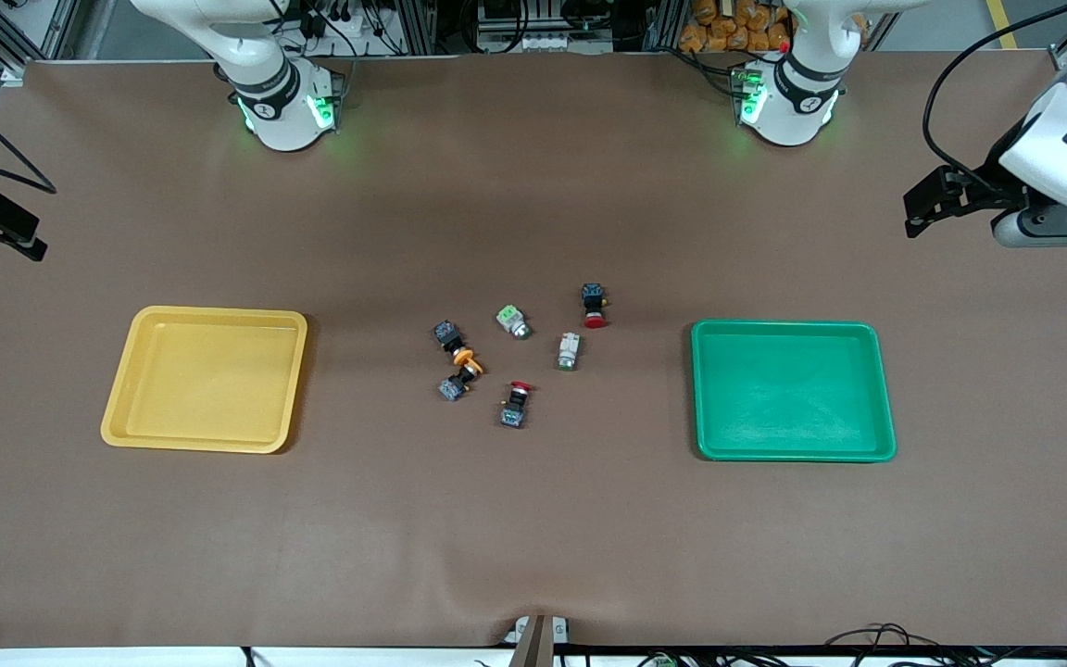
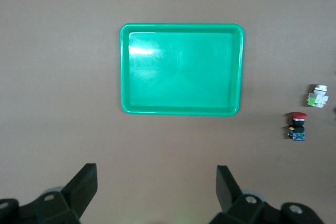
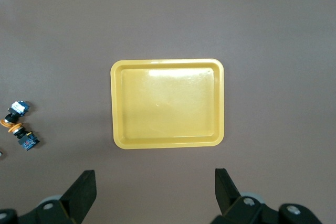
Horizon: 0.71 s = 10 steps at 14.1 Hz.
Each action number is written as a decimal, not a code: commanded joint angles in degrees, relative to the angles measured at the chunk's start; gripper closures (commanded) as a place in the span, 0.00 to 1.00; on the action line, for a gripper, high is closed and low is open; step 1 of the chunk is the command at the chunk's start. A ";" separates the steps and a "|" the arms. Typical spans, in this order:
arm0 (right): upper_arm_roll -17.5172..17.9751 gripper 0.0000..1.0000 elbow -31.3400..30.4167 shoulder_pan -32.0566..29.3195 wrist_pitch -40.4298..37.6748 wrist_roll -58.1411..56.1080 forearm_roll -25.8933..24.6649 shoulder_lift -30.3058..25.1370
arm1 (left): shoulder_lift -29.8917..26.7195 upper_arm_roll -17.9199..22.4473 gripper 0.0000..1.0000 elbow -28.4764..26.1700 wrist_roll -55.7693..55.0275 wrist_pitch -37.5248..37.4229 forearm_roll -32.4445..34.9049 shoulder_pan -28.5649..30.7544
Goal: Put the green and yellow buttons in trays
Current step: 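Move the left gripper over the button cluster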
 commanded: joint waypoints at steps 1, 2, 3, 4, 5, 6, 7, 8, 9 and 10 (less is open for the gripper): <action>0.58 0.00 -0.98 -0.93 0.15 -0.16 -0.03 -1.04 | 0.99 -0.21 0.00 2.19 0.11 -2.20 -0.57 1.27; 0.58 0.00 -0.98 -0.93 0.06 -0.16 -0.03 -1.04 | 0.91 -0.21 0.00 2.36 0.11 -2.20 -0.66 1.80; 0.67 0.00 -0.98 -0.93 0.06 -0.07 -0.03 -1.04 | 0.99 -0.21 0.00 2.63 -0.15 -2.20 -0.40 1.71; 0.58 0.00 -0.98 -0.93 0.06 -0.07 -0.03 -1.04 | 1.08 -0.21 0.00 2.98 -0.06 -2.20 -0.14 1.63; 0.58 0.00 -0.98 -0.93 0.06 0.02 -0.03 -1.04 | 1.34 -0.29 0.00 2.89 -0.06 -2.20 0.21 1.63; 0.58 0.00 -0.98 -0.93 0.06 0.28 -0.03 -0.78 | 1.52 -0.47 0.00 2.81 0.02 -2.20 -0.13 1.63; 0.58 0.00 -0.98 -1.02 0.15 0.37 -0.03 -0.69 | 1.52 -0.47 0.00 2.63 -0.06 -2.20 -0.48 1.63; 0.58 0.00 -0.98 -1.02 0.15 0.37 -0.03 -0.69 | 1.52 -0.56 0.00 2.54 -0.32 -2.29 -0.57 1.63; 0.58 0.00 -0.98 -1.11 0.15 0.37 -0.03 -0.60 | 1.43 -0.73 0.00 2.37 -0.85 -3.16 -0.58 1.63; 0.58 0.00 -0.98 -1.11 0.15 0.37 -0.03 -0.52 | 1.43 -0.91 0.00 2.36 -2.25 -4.30 -0.75 1.45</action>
